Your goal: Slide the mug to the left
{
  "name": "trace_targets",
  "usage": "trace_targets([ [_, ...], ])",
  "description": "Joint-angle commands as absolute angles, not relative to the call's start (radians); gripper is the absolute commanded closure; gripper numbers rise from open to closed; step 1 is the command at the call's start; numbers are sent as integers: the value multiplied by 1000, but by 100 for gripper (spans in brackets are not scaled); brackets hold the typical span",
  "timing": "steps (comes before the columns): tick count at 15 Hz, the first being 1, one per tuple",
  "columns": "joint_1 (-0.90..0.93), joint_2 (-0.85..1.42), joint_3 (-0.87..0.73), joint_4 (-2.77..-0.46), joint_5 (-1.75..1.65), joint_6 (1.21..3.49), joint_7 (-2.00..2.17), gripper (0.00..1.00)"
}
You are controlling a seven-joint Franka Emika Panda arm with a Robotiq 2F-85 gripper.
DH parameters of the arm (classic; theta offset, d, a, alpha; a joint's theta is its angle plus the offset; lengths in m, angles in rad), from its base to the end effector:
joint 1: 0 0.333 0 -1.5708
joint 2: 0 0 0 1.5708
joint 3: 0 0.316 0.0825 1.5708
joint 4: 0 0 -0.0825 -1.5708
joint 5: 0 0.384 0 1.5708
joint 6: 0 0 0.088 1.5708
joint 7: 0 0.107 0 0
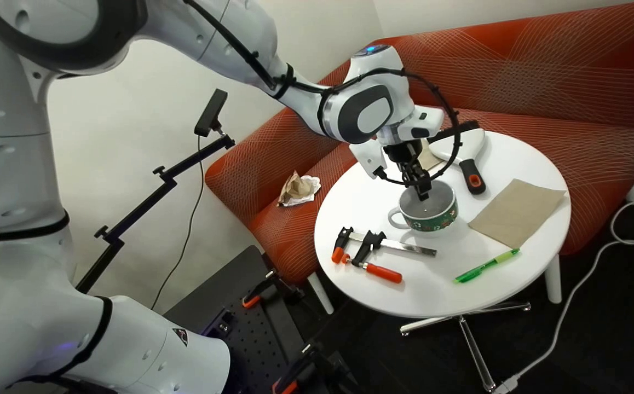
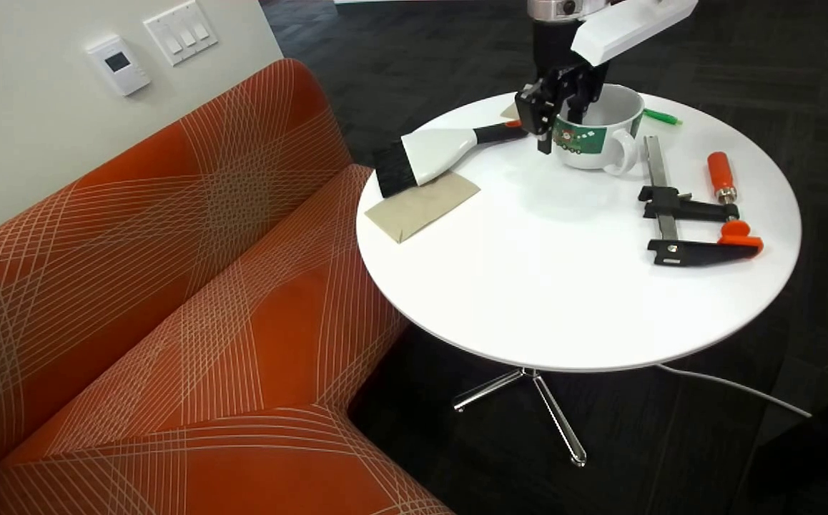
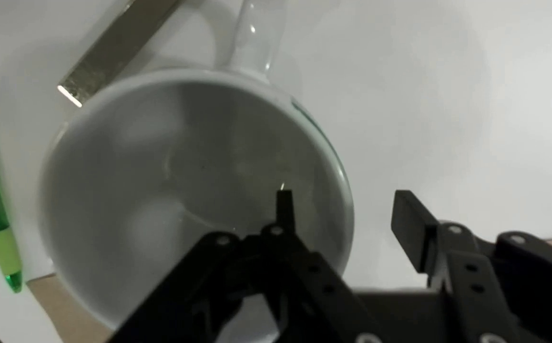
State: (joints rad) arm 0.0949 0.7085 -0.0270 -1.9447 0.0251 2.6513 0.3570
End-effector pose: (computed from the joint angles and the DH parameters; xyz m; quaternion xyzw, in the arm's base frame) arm 0.6078 0.0407 0.1119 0.9884 -0.1518 -0.0001 0.0030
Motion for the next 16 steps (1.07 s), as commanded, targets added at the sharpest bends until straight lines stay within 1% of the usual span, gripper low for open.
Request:
trace_targets([
  [1,118,718,-45,-1914,44,2621,363,74],
  [4,122,717,-48,-1911,42,2617,364,96],
  [5,124,716,-49,-1911,42,2615,365,100],
  [7,125,706,-46,-1916,44,2600,364,100],
  [8,128,701,-44,-1921,42,2596,361,97],
  [16,169,667,35,-1939,29,2560,270,97],
])
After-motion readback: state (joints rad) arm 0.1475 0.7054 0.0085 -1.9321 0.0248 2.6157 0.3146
